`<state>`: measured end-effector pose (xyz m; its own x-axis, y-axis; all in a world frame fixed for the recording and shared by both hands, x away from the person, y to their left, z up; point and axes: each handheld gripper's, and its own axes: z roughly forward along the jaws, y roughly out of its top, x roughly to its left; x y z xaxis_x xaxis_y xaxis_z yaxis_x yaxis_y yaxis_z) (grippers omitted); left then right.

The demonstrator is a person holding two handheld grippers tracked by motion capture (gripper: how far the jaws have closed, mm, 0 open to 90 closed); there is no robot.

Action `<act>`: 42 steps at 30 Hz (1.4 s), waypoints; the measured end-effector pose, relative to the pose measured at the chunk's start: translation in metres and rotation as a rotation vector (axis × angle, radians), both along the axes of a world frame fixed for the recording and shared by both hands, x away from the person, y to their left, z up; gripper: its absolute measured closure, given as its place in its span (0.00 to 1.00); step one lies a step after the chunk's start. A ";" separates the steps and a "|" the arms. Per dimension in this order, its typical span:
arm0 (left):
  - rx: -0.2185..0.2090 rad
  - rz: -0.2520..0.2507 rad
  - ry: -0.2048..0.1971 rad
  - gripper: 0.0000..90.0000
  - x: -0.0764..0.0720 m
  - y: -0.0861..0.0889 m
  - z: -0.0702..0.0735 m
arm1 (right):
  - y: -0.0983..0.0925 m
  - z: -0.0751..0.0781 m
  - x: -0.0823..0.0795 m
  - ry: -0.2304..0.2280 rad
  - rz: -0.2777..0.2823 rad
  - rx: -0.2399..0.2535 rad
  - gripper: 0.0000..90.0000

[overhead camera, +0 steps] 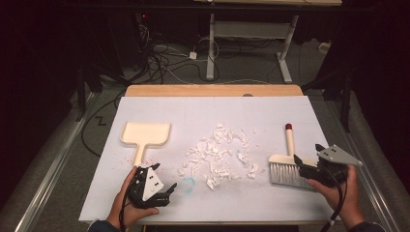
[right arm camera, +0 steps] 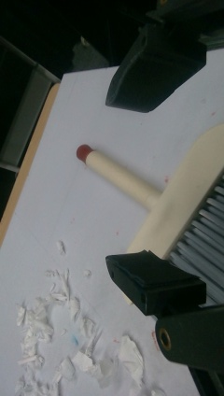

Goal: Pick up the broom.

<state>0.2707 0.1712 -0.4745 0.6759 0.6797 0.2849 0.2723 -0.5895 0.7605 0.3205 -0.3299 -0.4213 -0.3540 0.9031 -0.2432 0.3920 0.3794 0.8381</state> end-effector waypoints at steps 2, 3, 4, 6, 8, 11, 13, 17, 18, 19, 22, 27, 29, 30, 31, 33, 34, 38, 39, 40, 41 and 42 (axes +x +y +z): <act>0.005 0.000 0.004 0.19 0.001 0.000 0.000 | 0.003 0.000 0.013 0.053 -0.028 -0.005 0.29; 0.007 -0.001 0.008 0.19 0.002 -0.001 -0.001 | 0.004 -0.001 0.020 0.076 -0.027 0.002 0.31; 0.004 -0.002 0.010 0.19 0.002 -0.001 -0.001 | 0.005 -0.001 0.027 0.093 -0.033 0.003 0.32; 0.004 -0.004 0.010 0.19 0.002 -0.001 -0.001 | 0.009 -0.003 0.042 0.169 -0.069 -0.016 0.36; 0.008 -0.008 0.014 0.19 0.002 -0.001 -0.001 | 0.012 -0.005 0.056 0.218 -0.099 -0.005 0.38; 0.011 -0.012 0.018 0.19 0.002 -0.001 -0.002 | 0.013 -0.013 0.076 0.292 -0.153 0.010 0.41; 0.009 -0.014 0.018 0.19 0.001 0.000 -0.002 | 0.013 -0.020 0.087 0.352 -0.171 0.006 0.41; 0.011 -0.019 0.021 0.19 0.001 -0.001 -0.002 | 0.011 -0.037 0.105 0.452 -0.185 0.035 0.49; 0.010 -0.019 0.021 0.19 0.001 -0.001 -0.002 | 0.009 -0.037 0.107 0.462 -0.174 0.054 0.50; 0.011 -0.020 0.022 0.19 0.001 -0.001 -0.002 | 0.008 -0.036 0.109 0.467 -0.169 0.053 0.55; 0.013 -0.021 0.024 0.19 0.001 -0.001 -0.002 | 0.011 -0.036 0.110 0.455 -0.154 0.056 0.67; 0.011 -0.025 0.025 0.19 0.001 -0.002 -0.003 | 0.014 -0.036 0.111 0.451 -0.125 0.039 0.78; 0.011 -0.025 0.025 0.19 0.001 -0.002 -0.003 | 0.016 -0.036 0.111 0.449 -0.107 0.018 0.79; 0.011 -0.025 0.025 0.19 0.001 -0.002 -0.003 | 0.016 -0.036 0.111 0.450 -0.107 0.020 0.79; 0.011 -0.025 0.026 0.19 0.001 -0.002 -0.003 | 0.016 -0.036 0.111 0.449 -0.105 0.017 0.79; 0.013 -0.024 0.027 0.19 0.001 -0.002 -0.002 | 0.016 -0.036 0.111 0.445 -0.101 0.015 0.79; 0.013 -0.024 0.027 0.19 0.001 -0.002 -0.002 | 0.016 -0.036 0.111 0.445 -0.101 0.015 0.79; 0.013 -0.023 0.024 0.19 0.000 -0.002 -0.002 | 0.011 -0.035 0.110 0.445 -0.056 0.041 0.80; 0.013 -0.021 0.024 0.19 0.000 -0.001 -0.002 | 0.010 -0.034 0.109 0.439 -0.047 0.045 0.80; 0.014 -0.020 0.025 0.19 0.000 -0.001 -0.001 | 0.009 -0.032 0.107 0.428 -0.042 0.047 0.80; 0.010 -0.018 0.024 0.19 0.000 0.000 -0.002 | 0.009 -0.029 0.105 0.420 -0.037 0.049 0.80; 0.010 -0.018 0.024 0.19 0.000 0.000 -0.002 | 0.009 -0.029 0.105 0.420 -0.037 0.049 0.80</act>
<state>0.2706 0.1707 -0.4760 0.6948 0.6647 0.2745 0.2801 -0.6017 0.7480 0.4251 -0.3213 -0.4507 -0.3801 0.9240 -0.0416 0.7159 0.3224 0.6194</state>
